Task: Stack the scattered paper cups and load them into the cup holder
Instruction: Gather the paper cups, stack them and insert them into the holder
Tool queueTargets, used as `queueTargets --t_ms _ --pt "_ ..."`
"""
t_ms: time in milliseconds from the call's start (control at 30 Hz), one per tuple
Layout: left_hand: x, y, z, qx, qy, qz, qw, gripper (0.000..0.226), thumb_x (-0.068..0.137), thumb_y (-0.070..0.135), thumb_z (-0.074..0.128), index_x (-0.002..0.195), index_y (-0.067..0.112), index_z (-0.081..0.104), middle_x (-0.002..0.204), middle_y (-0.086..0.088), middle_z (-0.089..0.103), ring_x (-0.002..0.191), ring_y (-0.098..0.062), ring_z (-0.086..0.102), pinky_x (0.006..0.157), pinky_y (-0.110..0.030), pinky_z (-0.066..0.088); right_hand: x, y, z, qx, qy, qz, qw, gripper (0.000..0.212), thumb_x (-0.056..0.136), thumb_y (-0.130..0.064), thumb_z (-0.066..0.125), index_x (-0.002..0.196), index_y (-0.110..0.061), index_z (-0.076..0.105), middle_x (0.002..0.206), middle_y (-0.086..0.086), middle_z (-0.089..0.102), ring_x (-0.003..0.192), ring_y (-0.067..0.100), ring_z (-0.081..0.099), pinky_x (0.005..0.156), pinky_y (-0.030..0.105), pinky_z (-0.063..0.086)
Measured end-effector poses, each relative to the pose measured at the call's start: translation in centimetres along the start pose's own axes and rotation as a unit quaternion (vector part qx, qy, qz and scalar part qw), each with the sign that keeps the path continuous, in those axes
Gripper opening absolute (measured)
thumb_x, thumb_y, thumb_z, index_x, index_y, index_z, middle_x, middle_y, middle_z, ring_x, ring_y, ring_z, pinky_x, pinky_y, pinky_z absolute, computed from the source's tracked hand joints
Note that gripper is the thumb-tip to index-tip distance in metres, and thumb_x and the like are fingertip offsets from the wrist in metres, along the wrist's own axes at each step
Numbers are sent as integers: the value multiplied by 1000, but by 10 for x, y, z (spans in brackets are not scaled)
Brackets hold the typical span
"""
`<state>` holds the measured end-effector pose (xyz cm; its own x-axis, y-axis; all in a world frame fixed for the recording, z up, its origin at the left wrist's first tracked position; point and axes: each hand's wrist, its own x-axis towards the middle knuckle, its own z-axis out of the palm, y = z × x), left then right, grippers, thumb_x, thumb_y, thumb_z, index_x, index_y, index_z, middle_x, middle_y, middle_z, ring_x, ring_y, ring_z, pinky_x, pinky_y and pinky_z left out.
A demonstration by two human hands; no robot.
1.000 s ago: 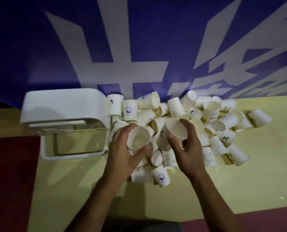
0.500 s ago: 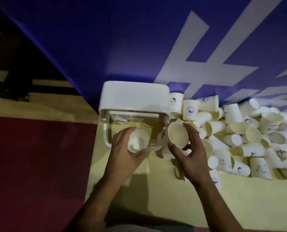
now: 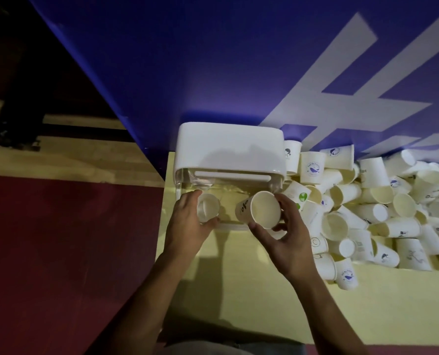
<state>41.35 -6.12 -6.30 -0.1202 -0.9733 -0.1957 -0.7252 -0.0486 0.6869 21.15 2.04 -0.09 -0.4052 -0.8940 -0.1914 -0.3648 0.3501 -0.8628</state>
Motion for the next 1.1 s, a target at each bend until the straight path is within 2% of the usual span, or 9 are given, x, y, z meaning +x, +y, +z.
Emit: queueTargets --t_ms 167,333,467,533,700,867,933,1000,1100 --pt "18 -17 11 59 -64 -32 996 79 77 29 87 144 22 47 142 3 50 131 -22 48 93 -43 52 -1 7 10 -29 -12 15 999 73 74 -48 87 135 -40 49 125 -20 60 102 0 61 81 25 55" --pt "30 -27 13 76 -100 -51 991 87 73 30 90 146 24 43 144 3 50 133 -22 48 95 -41 51 1 10 22 -51 -23 -2 998 73 72 -48 88 133 -40 49 118 -38 54 100 -1 62 78 14 51" --pt "32 -27 9 72 -117 -49 989 92 69 31 92 146 27 41 144 5 49 129 -22 52 91 -41 53 7 6 32 -57 -41 -2 998 77 73 -43 90 137 -35 48 123 -23 59 101 4 64 81 13 51" --pt "29 -28 6 39 -110 -43 992 86 70 27 91 142 27 44 140 5 52 124 -21 56 88 -34 51 11 0 42 -56 -51 -19 997 79 73 -47 89 139 -33 47 128 -19 59 105 6 63 87 20 53" --pt "17 -36 -8 -58 -67 -51 995 47 84 15 75 124 31 57 115 9 67 106 -15 65 76 -25 46 22 -6 77 -70 -106 -72 989 82 76 -55 84 144 -30 45 138 -15 57 120 8 59 93 36 56" --pt "16 -31 -13 -116 -35 -127 984 35 108 21 44 139 23 59 118 12 63 103 -5 56 72 -4 37 31 2 103 -123 -126 -98 980 87 74 -54 85 145 -19 48 141 -5 59 125 14 57 101 28 48" --pt "18 -32 -11 -126 -31 -121 984 34 109 27 41 135 22 63 117 11 65 104 -8 59 79 -14 44 36 8 109 -149 -141 -90 975 88 74 -52 86 146 -17 48 140 -2 60 124 18 57 99 28 47" --pt "22 -35 -9 -113 -35 -117 986 33 109 29 42 130 23 66 115 8 69 106 -14 64 83 -24 46 40 14 114 -172 -155 -73 970 91 74 -52 86 148 -19 45 142 0 58 125 22 57 101 36 49" --pt "24 -41 -4 -81 -47 -103 990 32 106 22 49 133 21 65 123 4 70 110 -14 65 82 -14 43 45 23 119 -195 -182 -52 962 91 77 -52 83 153 -25 40 146 -2 55 128 22 55 102 41 49"
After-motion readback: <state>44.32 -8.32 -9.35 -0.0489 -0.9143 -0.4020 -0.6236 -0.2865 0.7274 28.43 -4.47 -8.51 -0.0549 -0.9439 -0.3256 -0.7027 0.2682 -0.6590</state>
